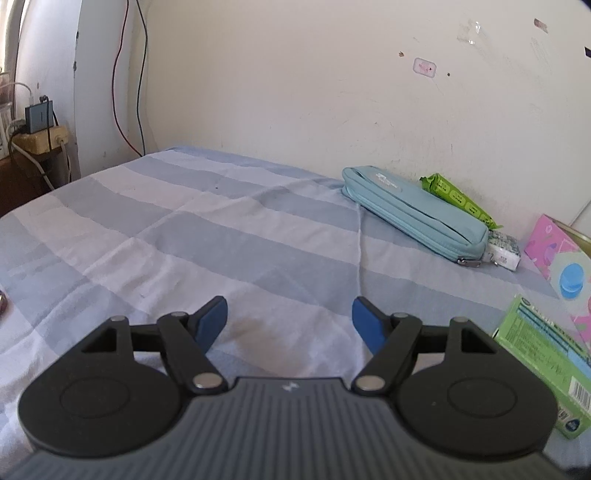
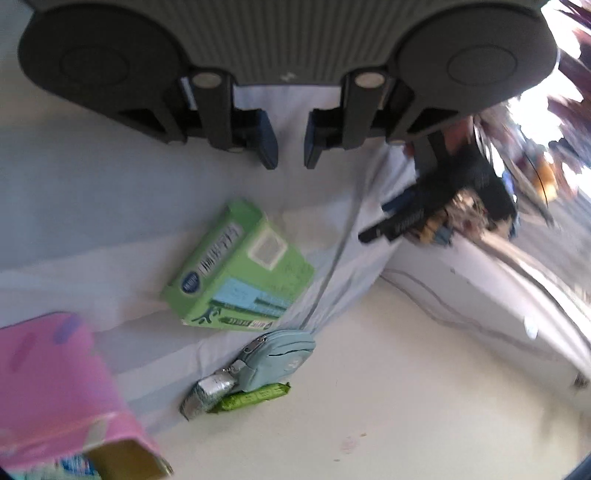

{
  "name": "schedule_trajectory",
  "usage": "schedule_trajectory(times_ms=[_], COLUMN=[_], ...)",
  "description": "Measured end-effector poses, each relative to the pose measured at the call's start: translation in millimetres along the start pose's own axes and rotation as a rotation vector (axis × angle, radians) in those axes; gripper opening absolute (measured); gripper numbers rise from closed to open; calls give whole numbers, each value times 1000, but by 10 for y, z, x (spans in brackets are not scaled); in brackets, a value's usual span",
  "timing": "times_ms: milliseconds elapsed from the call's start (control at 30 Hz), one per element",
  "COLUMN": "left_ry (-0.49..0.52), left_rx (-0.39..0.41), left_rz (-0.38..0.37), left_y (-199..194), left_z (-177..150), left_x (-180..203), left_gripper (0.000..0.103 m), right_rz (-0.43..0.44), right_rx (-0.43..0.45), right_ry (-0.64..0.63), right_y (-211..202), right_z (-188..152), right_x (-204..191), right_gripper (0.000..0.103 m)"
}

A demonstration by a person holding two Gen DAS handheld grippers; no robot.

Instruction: Organize objects

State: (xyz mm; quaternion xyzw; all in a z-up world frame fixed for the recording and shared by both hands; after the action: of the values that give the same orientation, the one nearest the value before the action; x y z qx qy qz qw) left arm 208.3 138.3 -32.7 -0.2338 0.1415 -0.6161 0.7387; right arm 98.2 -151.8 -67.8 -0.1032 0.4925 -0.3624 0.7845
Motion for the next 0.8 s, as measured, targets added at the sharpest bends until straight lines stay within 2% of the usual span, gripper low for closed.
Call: schedule_trajectory(times_ms=[67, 100, 233, 300, 367, 433, 500, 600, 700, 800], left_ry=[10, 15, 32, 42, 39, 25, 4, 54, 88, 107], left_rx=[-1, -2, -14, -40, -57, -62, -83, -75, -96, -125], left_rz=[3, 3, 3, -11, -41, -105, -235, -348, -469, -519], left_y=[3, 2, 9, 38, 56, 45, 18, -51, -74, -19], left_z=[-4, -6, -25, -42, -47, -35, -37, -1, 14, 0], left_x=[9, 18, 46, 74, 106, 166, 327, 630, 928, 1131], left_gripper=[77, 77, 77, 77, 78, 79, 79, 79, 79, 79], right_rz=[-27, -64, -248, -293, -303, -320, -327, -344, -382, -401], right_rx=[25, 49, 157, 172, 167, 155, 141, 136, 132, 129], right_ry=[-49, -96, -303, -349, -356, -359, -371, -418, -472, -507], right_y=[-40, -64, -189, -221, -219, -210, -193, -160, -57, 32], right_z=[36, 46, 107, 153, 198, 219, 220, 238, 261, 297], right_x=[-83, -125, -227, -212, -180, -124, -44, -56, -93, -112], right_gripper=[34, 36, 55, 58, 60, 63, 66, 76, 77, 77])
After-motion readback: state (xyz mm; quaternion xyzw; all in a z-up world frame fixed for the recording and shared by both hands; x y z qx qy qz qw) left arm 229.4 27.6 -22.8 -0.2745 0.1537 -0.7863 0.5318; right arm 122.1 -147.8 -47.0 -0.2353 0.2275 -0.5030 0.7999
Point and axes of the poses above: each gripper's, at about its wrist camera, not at the fingertips, and y roughly the way its jaws point, x to its right, z to its top, the point moved 9 cm from there along y, roughly the way its jaws point, and after that the axes turned 2 degrees about y, right-handed, at the moved point
